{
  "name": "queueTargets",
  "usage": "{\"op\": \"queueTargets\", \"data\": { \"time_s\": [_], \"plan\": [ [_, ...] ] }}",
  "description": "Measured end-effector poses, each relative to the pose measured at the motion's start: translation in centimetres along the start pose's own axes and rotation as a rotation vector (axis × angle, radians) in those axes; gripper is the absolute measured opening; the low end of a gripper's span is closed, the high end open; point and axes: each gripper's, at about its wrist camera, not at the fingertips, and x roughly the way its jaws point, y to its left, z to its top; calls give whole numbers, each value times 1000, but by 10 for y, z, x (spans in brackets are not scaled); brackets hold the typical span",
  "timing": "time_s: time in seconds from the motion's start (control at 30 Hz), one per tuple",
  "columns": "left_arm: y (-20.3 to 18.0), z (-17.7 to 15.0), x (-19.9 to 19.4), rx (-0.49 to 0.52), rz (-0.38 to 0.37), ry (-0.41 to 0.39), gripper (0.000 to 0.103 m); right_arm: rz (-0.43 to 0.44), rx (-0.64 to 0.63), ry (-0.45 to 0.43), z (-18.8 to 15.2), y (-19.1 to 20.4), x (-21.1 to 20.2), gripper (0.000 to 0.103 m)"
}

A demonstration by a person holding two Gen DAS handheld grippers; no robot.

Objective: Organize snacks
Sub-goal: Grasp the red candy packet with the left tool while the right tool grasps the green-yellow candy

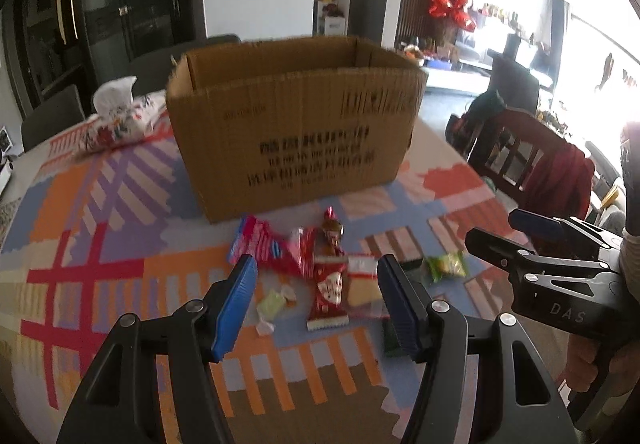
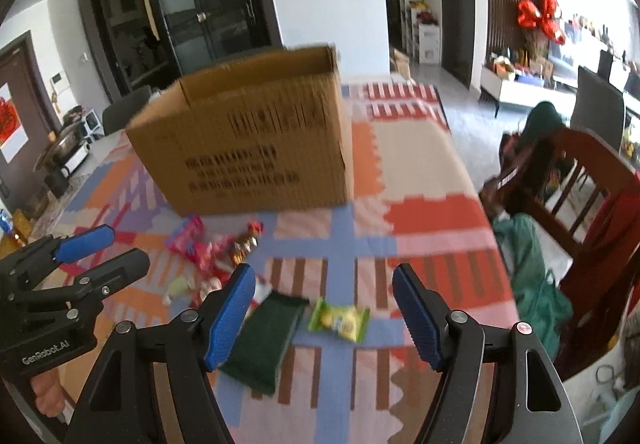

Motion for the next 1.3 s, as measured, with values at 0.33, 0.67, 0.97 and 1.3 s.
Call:
{"op": "queueTargets", "data": {
  "time_s": [0.33, 0.67, 0.97, 1.3],
  "plan": [
    [4, -20, 37, -30, -21, 113, 60, 4, 25, 111, -27, -5, 32, 72],
    [11, -23, 65, -64, -40, 167, 50, -30, 21, 139, -29, -7, 53, 71],
    [11, -16, 76, -69, -46, 163, 47, -38, 19, 161, -30, -8, 66, 63],
    [9, -14, 88, -97, -74, 184, 29, -106, -40, 147, -32, -2, 69, 44]
  ]
}}
